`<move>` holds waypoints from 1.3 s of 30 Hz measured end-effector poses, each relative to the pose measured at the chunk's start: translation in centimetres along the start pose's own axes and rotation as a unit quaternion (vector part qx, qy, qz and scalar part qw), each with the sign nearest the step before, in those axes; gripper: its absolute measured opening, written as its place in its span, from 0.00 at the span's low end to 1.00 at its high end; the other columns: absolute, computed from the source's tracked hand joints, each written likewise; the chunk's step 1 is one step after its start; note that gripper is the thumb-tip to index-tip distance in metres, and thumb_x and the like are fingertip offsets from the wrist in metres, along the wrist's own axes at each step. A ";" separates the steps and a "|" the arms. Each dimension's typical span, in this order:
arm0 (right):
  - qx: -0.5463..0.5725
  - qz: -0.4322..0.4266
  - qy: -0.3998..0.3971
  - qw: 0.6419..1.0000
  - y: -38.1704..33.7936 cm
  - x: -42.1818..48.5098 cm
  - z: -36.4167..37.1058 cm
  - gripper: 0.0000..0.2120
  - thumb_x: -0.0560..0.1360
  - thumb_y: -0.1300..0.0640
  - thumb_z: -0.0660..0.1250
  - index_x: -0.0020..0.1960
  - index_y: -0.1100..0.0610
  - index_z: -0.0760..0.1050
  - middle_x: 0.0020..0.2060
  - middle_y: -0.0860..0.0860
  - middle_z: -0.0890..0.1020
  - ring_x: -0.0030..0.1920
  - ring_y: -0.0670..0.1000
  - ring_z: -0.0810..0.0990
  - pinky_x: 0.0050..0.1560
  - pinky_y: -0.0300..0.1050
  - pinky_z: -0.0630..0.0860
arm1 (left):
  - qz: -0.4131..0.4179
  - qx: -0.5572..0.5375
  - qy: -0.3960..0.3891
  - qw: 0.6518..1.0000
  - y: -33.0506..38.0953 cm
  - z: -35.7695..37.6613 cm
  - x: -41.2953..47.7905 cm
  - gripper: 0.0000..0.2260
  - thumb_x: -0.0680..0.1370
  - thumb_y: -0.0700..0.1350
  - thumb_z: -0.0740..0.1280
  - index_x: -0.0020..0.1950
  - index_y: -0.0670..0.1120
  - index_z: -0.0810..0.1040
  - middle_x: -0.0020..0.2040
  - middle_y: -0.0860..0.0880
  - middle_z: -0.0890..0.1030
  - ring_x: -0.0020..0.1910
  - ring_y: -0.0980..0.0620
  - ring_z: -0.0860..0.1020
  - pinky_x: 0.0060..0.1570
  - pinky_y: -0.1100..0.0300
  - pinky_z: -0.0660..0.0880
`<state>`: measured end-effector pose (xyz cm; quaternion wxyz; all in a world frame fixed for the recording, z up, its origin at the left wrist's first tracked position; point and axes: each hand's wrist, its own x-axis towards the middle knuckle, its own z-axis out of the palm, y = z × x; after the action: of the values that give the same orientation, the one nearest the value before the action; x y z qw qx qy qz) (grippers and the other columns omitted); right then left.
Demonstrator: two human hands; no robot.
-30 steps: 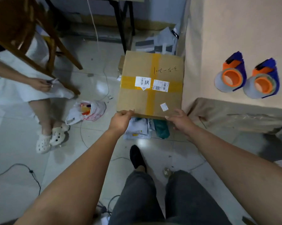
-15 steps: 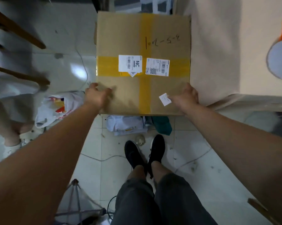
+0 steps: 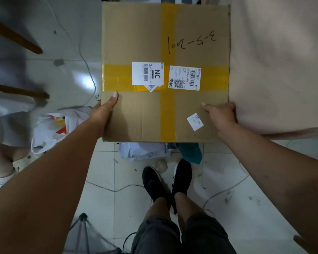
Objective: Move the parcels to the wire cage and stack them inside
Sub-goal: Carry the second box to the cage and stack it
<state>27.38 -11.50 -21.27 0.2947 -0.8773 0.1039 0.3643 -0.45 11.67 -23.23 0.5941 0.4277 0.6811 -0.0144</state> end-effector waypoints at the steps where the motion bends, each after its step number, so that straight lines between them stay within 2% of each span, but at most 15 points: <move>1: 0.010 0.000 0.000 1.000 -0.1 0.0 0.0 0.43 0.71 0.44 0.80 0.74 0.58 0.59 0.68 0.56 0.75 0.66 0.60 0.77 0.69 0.59 0.74 | -0.005 -0.007 -0.002 1.000 -0.1 -0.2 0.0 0.41 0.61 0.78 0.74 0.68 0.57 0.79 0.59 0.51 0.84 0.58 0.45 0.81 0.64 0.43 0.75; 4: 0.049 -0.015 0.006 0.999 -0.3 -0.4 -0.3 0.39 0.72 0.44 0.79 0.70 0.58 0.59 0.58 0.53 0.76 0.59 0.57 0.77 0.62 0.53 0.75 | -0.006 -0.025 0.004 1.000 -0.6 -0.6 -0.3 0.41 0.61 0.77 0.75 0.67 0.57 0.79 0.58 0.52 0.85 0.58 0.45 0.82 0.64 0.42 0.77; 8: 0.069 -0.036 -0.002 0.997 -0.3 -1.9 -0.7 0.36 0.73 0.44 0.79 0.66 0.58 0.60 0.56 0.52 0.76 0.57 0.55 0.78 0.55 0.48 0.73 | -0.014 -0.028 0.018 0.999 -1.7 -2.6 -1.4 0.42 0.58 0.78 0.75 0.65 0.57 0.80 0.58 0.52 0.85 0.58 0.46 0.81 0.62 0.43 0.76; 11: 0.068 -0.067 -0.013 0.995 -0.3 -3.7 -1.1 0.37 0.73 0.43 0.79 0.68 0.59 0.62 0.61 0.54 0.78 0.60 0.56 0.80 0.61 0.53 0.78 | -0.005 -0.039 0.034 0.999 -2.4 -4.7 -3.2 0.43 0.56 0.79 0.76 0.64 0.56 0.82 0.57 0.53 0.86 0.58 0.46 0.82 0.60 0.44 0.77; 15: 0.025 -0.121 -0.047 0.991 -0.5 -6.9 -2.4 0.34 0.71 0.38 0.78 0.69 0.54 0.74 0.66 0.55 0.77 0.66 0.58 0.78 0.68 0.55 0.76 | 0.006 -0.066 0.048 0.997 -2.8 -8.0 -6.6 0.38 0.58 0.76 0.78 0.61 0.57 0.85 0.55 0.53 0.88 0.57 0.46 0.84 0.61 0.42 0.79; 18: 0.023 -0.142 -0.080 0.986 -0.7 -9.9 -4.1 0.30 0.70 0.33 0.76 0.64 0.51 0.78 0.66 0.56 0.77 0.66 0.58 0.78 0.70 0.58 0.75 | 0.017 -0.079 0.057 0.995 -2.9 -10.4 -10.3 0.30 0.58 0.76 0.78 0.52 0.61 0.87 0.50 0.55 0.88 0.52 0.50 0.86 0.49 0.51 0.81; 19: 0.036 -0.149 -0.088 0.984 -0.8 -11.0 -4.7 0.31 0.70 0.33 0.77 0.63 0.51 0.76 0.65 0.56 0.78 0.65 0.58 0.79 0.68 0.58 0.76 | 0.024 -0.080 0.058 0.995 -3.0 -11.1 -11.7 0.27 0.58 0.76 0.77 0.51 0.63 0.87 0.49 0.56 0.88 0.50 0.51 0.86 0.46 0.53 0.81; 21: 0.069 -0.139 -0.121 0.981 -1.3 -13.2 -5.8 0.39 0.67 0.31 0.77 0.68 0.52 0.71 0.65 0.53 0.80 0.63 0.54 0.81 0.62 0.55 0.79 | 0.029 -0.087 0.055 0.994 -3.4 -12.5 -14.4 0.28 0.62 0.75 0.77 0.55 0.60 0.86 0.51 0.54 0.88 0.52 0.49 0.86 0.51 0.50 0.82; 24: 0.072 -0.105 -0.168 0.977 -2.2 -15.9 -7.4 0.55 0.64 0.31 0.79 0.78 0.57 0.59 0.68 0.51 0.80 0.66 0.56 0.80 0.64 0.58 0.79 | 0.040 -0.102 0.052 0.993 -3.5 -14.5 -18.5 0.31 0.65 0.73 0.77 0.61 0.57 0.85 0.55 0.51 0.88 0.56 0.46 0.86 0.54 0.47 0.81; 26: 0.072 -0.108 -0.187 0.974 -2.8 -17.5 -8.5 0.56 0.61 0.31 0.80 0.76 0.55 0.59 0.63 0.48 0.81 0.65 0.56 0.81 0.61 0.55 0.80 | 0.050 -0.108 0.052 0.992 -3.4 -15.6 -21.0 0.31 0.63 0.72 0.77 0.59 0.56 0.86 0.54 0.50 0.88 0.54 0.47 0.87 0.50 0.50 0.82; 28: 0.077 -0.112 -0.199 0.970 -2.9 -19.3 -9.6 0.57 0.58 0.30 0.82 0.75 0.53 0.60 0.63 0.48 0.81 0.63 0.55 0.82 0.62 0.58 0.80 | 0.060 -0.116 0.047 0.990 -3.3 -16.5 -23.3 0.29 0.65 0.71 0.77 0.58 0.55 0.86 0.55 0.49 0.88 0.55 0.46 0.87 0.51 0.48 0.82; 31: 0.103 -0.130 -0.204 0.965 -2.4 -22.3 -10.9 0.54 0.55 0.32 0.83 0.74 0.48 0.63 0.63 0.48 0.82 0.60 0.53 0.83 0.63 0.59 0.81 | 0.060 -0.144 0.031 0.987 -3.0 -17.8 -26.5 0.26 0.72 0.72 0.70 0.59 0.56 0.86 0.57 0.49 0.88 0.56 0.47 0.86 0.54 0.47 0.81; 35: 0.146 -0.162 -0.220 0.951 -0.8 -26.2 -12.8 0.39 0.63 0.36 0.82 0.70 0.42 0.73 0.57 0.43 0.87 0.57 0.48 0.86 0.54 0.47 0.84 | 0.034 -0.171 -0.039 0.984 -2.6 -19.7 -29.0 0.35 0.69 0.80 0.62 0.63 0.58 0.85 0.61 0.47 0.86 0.59 0.47 0.85 0.55 0.47 0.81; 37: 0.160 -0.163 -0.228 0.946 0.5 -27.9 -13.6 0.33 0.68 0.40 0.81 0.70 0.42 0.74 0.57 0.43 0.87 0.58 0.48 0.86 0.58 0.50 0.83 | 0.033 -0.174 -0.084 0.981 -2.3 -20.8 -29.7 0.39 0.69 0.81 0.60 0.66 0.55 0.84 0.63 0.44 0.85 0.61 0.43 0.84 0.55 0.45 0.82; 39: 0.169 -0.157 -0.230 0.945 2.2 -29.5 -14.3 0.32 0.71 0.45 0.80 0.73 0.44 0.73 0.60 0.45 0.86 0.60 0.49 0.86 0.64 0.56 0.81 | 0.040 -0.171 -0.114 0.978 -2.0 -21.7 -30.3 0.39 0.71 0.80 0.59 0.68 0.54 0.83 0.65 0.42 0.84 0.63 0.41 0.83 0.57 0.44 0.81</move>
<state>13.80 -22.68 6.44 0.5083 -0.7119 -0.0459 0.4825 -21.08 4.73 7.01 0.7321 0.3422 0.5840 0.0772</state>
